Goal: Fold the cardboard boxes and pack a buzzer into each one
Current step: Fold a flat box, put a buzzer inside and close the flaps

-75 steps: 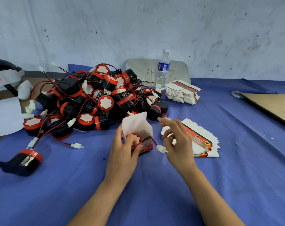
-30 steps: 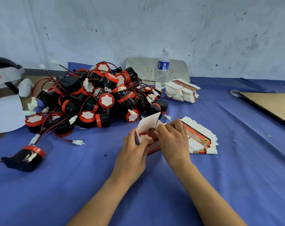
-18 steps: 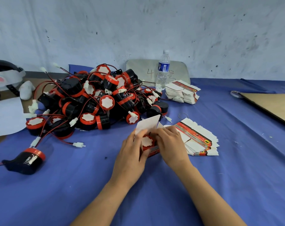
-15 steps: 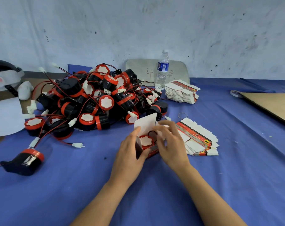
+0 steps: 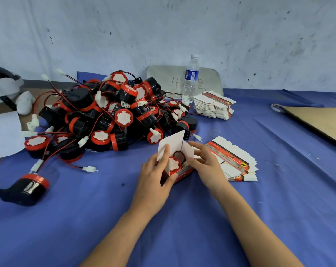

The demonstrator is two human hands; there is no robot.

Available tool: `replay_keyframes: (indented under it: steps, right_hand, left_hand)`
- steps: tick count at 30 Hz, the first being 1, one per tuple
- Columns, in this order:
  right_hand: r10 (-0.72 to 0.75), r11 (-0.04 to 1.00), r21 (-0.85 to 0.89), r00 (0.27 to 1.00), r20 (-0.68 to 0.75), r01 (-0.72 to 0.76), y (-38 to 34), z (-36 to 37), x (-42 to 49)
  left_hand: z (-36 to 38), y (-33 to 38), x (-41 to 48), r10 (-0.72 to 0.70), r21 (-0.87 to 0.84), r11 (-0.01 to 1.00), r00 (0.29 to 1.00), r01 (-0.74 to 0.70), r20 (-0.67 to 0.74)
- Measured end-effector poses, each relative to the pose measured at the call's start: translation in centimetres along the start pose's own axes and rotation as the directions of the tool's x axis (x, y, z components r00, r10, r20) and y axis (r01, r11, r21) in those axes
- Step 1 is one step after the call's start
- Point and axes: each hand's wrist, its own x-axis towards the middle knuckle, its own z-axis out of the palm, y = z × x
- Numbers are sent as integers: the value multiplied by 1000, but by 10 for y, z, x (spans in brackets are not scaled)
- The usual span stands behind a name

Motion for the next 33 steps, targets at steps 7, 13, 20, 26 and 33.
replay_keyframes:
  steps: [7,13,20,26,33]
  right_hand:
    - [153,983,114,984,-95,-142,0,8,7]
    - [158,986,67,978,-136,-150,2,14,11]
    - [203,979,9,969,-142,-204,-1,21,21]
    - [201,945,-249,977,-71,-212,-7,18,33]
    - [132,877,-457,989,-71,-150,-8,23,36]
  left_hand:
    - [0,-1,3,47,7,999,999,-47,9]
    - [0,-1,4,58,28,998,998,-58,14]
    - [1,-3,4,-3,8,1000,1000,3,-4]
    - [3,-6,4,-49,-28,998,999,48,-18]
    - [3,-6,4,-58,-56,997,998,56,-21]
